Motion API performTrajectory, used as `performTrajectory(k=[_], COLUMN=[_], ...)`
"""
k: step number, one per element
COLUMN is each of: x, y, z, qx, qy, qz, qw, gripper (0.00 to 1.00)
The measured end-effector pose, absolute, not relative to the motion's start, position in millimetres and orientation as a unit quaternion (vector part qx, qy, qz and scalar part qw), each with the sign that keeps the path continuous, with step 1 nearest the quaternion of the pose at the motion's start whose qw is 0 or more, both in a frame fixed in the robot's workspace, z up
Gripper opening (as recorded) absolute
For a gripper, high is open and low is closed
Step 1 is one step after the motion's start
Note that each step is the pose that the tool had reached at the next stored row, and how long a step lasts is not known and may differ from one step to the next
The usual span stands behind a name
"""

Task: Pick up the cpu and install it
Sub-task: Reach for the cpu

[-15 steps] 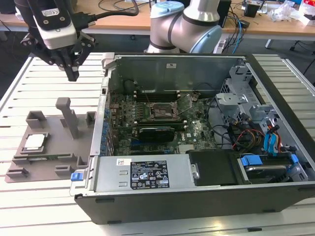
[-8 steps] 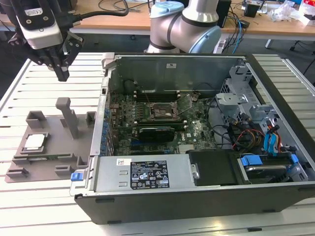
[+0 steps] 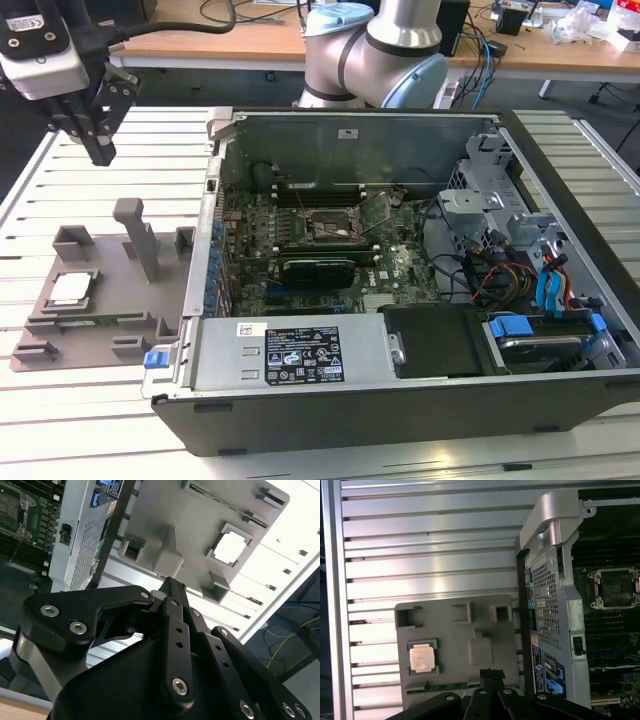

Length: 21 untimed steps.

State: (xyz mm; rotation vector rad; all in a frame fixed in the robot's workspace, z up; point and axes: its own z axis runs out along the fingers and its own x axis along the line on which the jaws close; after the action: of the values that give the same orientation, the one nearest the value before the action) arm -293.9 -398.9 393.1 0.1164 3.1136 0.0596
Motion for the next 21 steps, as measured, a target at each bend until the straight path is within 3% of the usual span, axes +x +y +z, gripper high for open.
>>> performTrajectory(k=[21], x=[-347], y=[-399], z=[393], qx=[0.037], qy=[0.999], qz=[0.019], qw=[0.013], gripper=[0.11])
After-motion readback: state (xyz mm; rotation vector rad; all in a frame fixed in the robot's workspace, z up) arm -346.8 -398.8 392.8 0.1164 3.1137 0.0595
